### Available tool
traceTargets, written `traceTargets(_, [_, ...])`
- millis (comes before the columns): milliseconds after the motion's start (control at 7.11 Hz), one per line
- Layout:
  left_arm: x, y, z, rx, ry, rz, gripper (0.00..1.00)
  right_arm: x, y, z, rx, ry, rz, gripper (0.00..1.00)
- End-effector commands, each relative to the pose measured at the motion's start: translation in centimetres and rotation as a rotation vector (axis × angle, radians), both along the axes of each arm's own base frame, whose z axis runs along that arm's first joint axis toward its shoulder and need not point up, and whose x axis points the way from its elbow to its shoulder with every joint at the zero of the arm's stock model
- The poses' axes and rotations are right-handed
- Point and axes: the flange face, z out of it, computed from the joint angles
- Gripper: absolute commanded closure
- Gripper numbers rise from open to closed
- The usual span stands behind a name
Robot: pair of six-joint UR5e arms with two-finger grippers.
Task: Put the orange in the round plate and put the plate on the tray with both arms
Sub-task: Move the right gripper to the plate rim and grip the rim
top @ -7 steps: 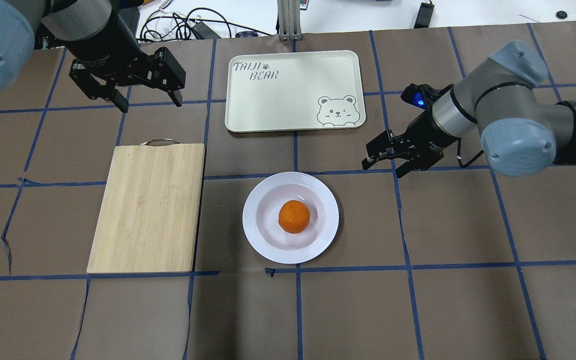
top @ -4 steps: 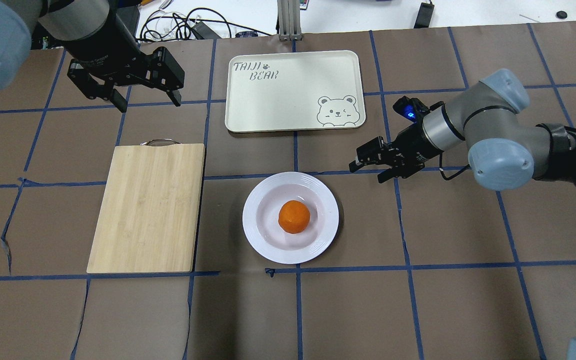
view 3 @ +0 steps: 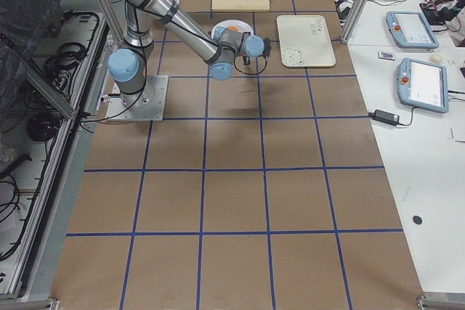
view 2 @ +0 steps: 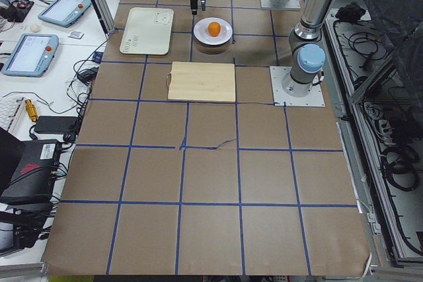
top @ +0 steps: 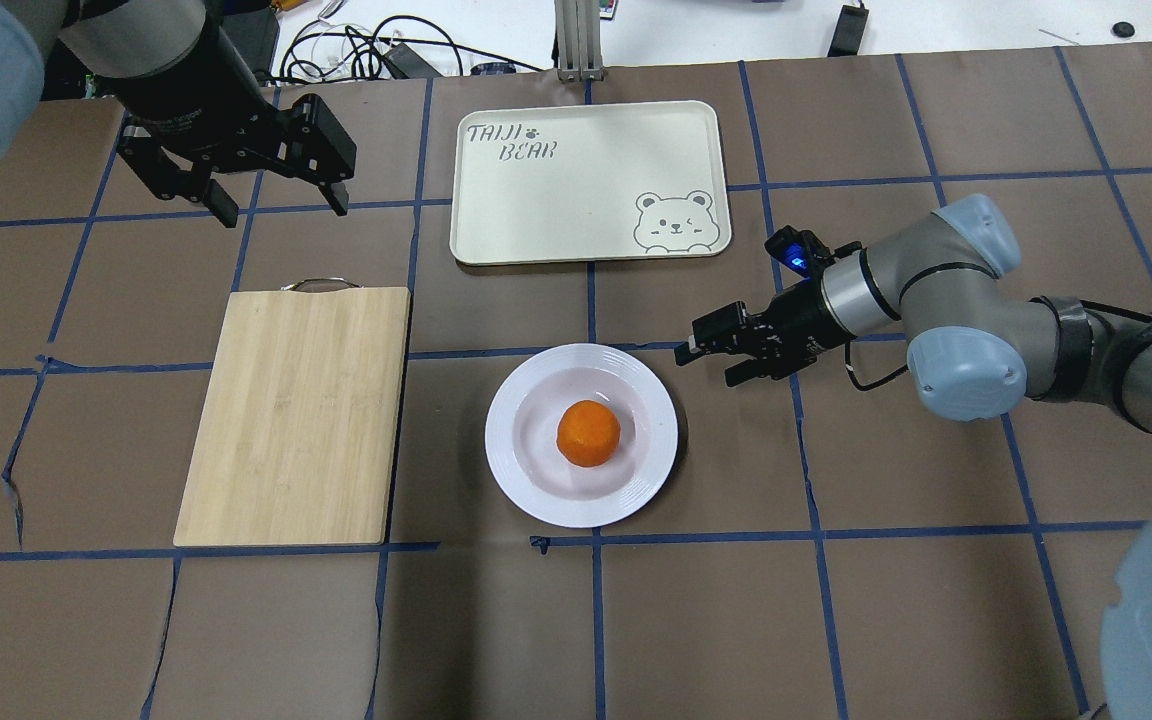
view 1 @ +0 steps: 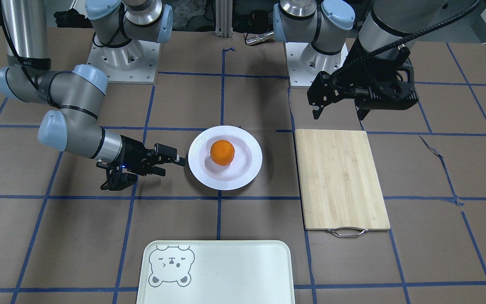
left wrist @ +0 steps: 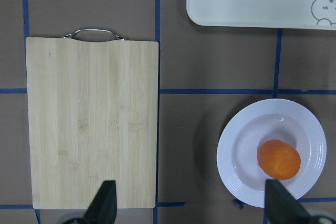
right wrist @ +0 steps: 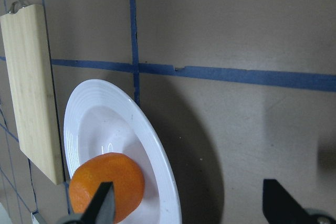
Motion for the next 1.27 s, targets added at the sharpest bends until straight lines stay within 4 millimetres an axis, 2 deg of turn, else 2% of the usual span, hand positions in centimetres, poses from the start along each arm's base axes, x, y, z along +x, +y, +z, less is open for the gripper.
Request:
traceTargets(0, [1.1,0.2,0.1,0.025,-0.007,0.019,0.00,1.3,0.2,-1.2,0.025,-0.035,0.013,0.01])
traceTargets(563, [1.0,0.2,0.2,0.020,-0.004,0.016,0.00,4.6,0.5,-3.4,0.033,-0.014,0.064,0.07])
traceTargets(844, [1.0,0.2,0.2,0.020,-0.004,0.016,0.00,5.1,0.5,-3.3,0.018,-0.005,0.060,0.19])
traceTargets(1126, [1.1,0.1,0.3,0.019,-0.004,0.017,0.00,6.3,0.8,-3.2,0.016,-0.004,0.084,0.24])
